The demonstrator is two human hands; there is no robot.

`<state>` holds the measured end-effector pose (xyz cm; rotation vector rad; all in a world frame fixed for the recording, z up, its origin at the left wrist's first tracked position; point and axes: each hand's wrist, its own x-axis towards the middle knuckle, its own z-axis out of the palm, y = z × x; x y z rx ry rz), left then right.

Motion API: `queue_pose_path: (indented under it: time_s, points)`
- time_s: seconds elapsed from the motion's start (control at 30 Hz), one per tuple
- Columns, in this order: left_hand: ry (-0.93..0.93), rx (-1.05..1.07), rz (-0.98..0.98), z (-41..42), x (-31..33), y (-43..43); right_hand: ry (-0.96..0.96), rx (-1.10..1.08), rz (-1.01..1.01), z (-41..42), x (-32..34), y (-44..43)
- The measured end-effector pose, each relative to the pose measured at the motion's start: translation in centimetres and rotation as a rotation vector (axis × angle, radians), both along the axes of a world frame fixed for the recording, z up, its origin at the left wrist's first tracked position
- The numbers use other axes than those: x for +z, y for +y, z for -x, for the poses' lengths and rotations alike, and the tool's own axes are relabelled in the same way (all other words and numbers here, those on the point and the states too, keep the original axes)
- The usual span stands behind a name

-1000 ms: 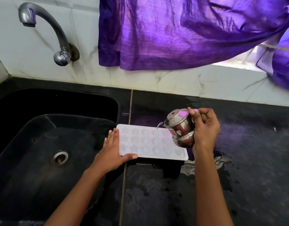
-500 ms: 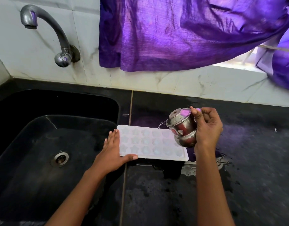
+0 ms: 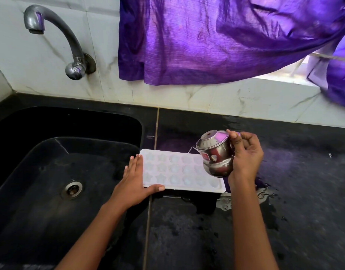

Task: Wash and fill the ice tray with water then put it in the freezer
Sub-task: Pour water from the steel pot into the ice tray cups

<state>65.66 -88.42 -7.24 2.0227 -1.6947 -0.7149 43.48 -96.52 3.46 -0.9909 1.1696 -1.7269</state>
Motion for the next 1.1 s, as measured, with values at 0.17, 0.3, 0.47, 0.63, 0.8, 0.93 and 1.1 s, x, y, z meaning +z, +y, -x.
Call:
queue_pose_path:
  time_s: [0.17, 0.3, 0.47, 0.63, 0.8, 0.93, 1.1]
  points:
    - [-0.010, -0.005, 0.007, 0.0, 0.0, 0.0, -0.079, 0.060, -0.015, -0.9, 0.0, 0.0]
    - [-0.023, -0.006, 0.001, 0.1, 0.2, 0.1, -0.032, 0.091, -0.017, -1.7, 0.2, 0.1]
    - [-0.026, 0.000, -0.003, 0.1, 0.2, 0.1, 0.029, 0.107, 0.002, -2.2, 0.4, 0.1]
    - [-0.025, 0.007, 0.001, 0.1, 0.2, 0.1, 0.087, 0.106, 0.007, -2.3, 0.7, 0.0]
    - [-0.024, 0.007, -0.007, 0.2, 0.3, 0.2, 0.119, 0.098, 0.010, -2.4, 0.9, 0.1]
    - [-0.025, 0.006, -0.007, 0.2, 0.5, 0.3, 0.135, 0.096, 0.011, -2.4, 1.2, 0.0]
    - [-0.026, 0.011, 0.007, 0.2, 0.5, 0.3, 0.143, 0.098, 0.023, -2.5, 1.5, 0.2]
